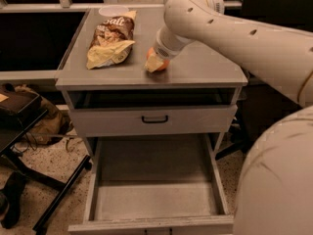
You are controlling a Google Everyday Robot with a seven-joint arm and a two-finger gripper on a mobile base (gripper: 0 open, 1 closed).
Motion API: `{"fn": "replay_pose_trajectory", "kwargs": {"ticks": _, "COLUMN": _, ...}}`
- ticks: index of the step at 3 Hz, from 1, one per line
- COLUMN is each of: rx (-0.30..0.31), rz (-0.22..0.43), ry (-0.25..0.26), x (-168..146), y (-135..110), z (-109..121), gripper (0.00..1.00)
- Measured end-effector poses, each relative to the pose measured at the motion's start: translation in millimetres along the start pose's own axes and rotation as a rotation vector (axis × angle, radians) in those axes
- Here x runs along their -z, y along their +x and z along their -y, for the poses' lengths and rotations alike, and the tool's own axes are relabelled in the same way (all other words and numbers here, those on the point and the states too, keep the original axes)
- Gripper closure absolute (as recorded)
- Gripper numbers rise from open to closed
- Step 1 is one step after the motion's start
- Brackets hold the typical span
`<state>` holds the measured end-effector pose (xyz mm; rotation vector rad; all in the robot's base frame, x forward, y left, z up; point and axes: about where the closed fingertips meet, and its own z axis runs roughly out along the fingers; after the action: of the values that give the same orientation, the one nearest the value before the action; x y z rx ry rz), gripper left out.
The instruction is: Pick orange from middle drawer and place on counter
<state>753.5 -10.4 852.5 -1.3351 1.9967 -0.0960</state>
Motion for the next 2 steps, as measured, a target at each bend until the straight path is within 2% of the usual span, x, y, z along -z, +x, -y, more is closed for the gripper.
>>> {"fn": "replay_pose_trajectory", "kwargs": {"ticks": 1, "rx": 0.0, "rz": 0.0, "ry": 0.0, "x": 0.0, "y": 0.0, "z": 0.0, "gripper": 0.82}}
{"fn": "replay_pose_trajectory", "kwargs": {"ticks": 2, "rx": 0.0, "rz": 0.0, "ry": 0.0, "x": 0.0, "y": 0.0, "z": 0.0, "gripper": 0.58}}
